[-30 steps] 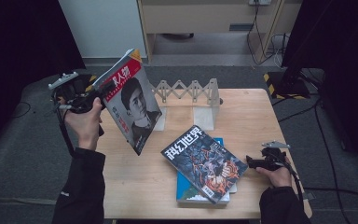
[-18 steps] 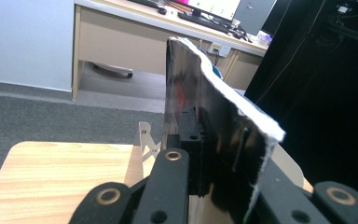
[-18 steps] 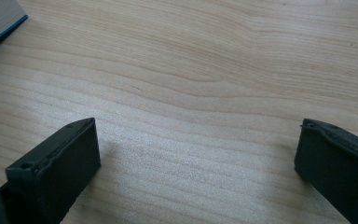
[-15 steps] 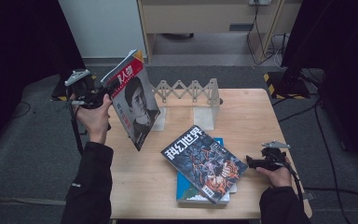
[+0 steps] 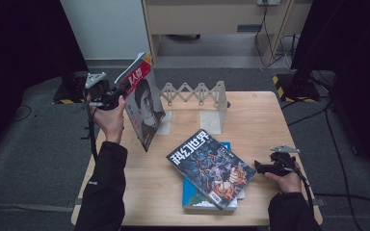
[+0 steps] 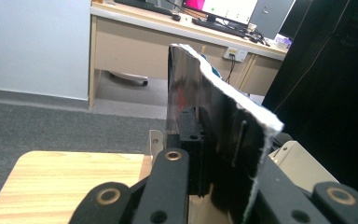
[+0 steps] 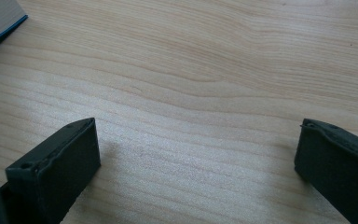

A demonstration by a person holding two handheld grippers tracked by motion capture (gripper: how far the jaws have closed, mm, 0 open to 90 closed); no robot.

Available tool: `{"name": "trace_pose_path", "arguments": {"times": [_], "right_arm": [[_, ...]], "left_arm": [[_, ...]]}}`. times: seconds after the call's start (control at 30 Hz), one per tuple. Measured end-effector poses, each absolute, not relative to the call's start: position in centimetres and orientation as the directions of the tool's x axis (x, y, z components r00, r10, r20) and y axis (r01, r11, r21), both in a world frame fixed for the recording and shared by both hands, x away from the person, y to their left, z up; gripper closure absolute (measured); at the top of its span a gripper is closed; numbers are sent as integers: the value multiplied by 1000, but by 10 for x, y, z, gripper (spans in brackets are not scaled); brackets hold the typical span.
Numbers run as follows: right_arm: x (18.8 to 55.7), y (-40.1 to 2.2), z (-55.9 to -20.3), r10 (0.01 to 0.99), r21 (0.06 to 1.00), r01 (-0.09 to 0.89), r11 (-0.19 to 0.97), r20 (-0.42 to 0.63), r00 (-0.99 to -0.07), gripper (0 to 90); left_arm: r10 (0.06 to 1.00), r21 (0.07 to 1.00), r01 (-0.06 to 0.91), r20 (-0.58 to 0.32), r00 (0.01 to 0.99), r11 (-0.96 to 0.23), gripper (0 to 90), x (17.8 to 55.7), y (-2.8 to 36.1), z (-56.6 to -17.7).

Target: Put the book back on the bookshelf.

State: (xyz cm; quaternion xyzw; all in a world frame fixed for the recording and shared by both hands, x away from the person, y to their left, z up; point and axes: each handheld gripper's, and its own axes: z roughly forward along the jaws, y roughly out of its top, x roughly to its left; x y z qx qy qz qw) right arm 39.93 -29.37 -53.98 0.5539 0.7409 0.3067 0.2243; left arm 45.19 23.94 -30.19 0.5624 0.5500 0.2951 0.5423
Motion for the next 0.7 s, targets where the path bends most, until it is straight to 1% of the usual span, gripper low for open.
{"name": "trace_pose_path", "arguments": {"times": [0.2,0.33,0.4,0.7], "right_arm": [[399,-294,-540,958,703,683,198,8,-286,3],[399,-294,-540,958,703,683,199,7,-286,3],[399,-294,-540,958,703,683,198,7,-286,3],[399,-294,-540,958,703,683,198,7,-286,3]], "left_arm": [[938,931,308,-269,218,195,857,459,238,-313],[939,934,296,-268,214,199,857,461,238,-319],[943,938,291,-256,212,190,857,460,236,-325],[940,940,283,-257,226,189,855,452,236,-336]]}}
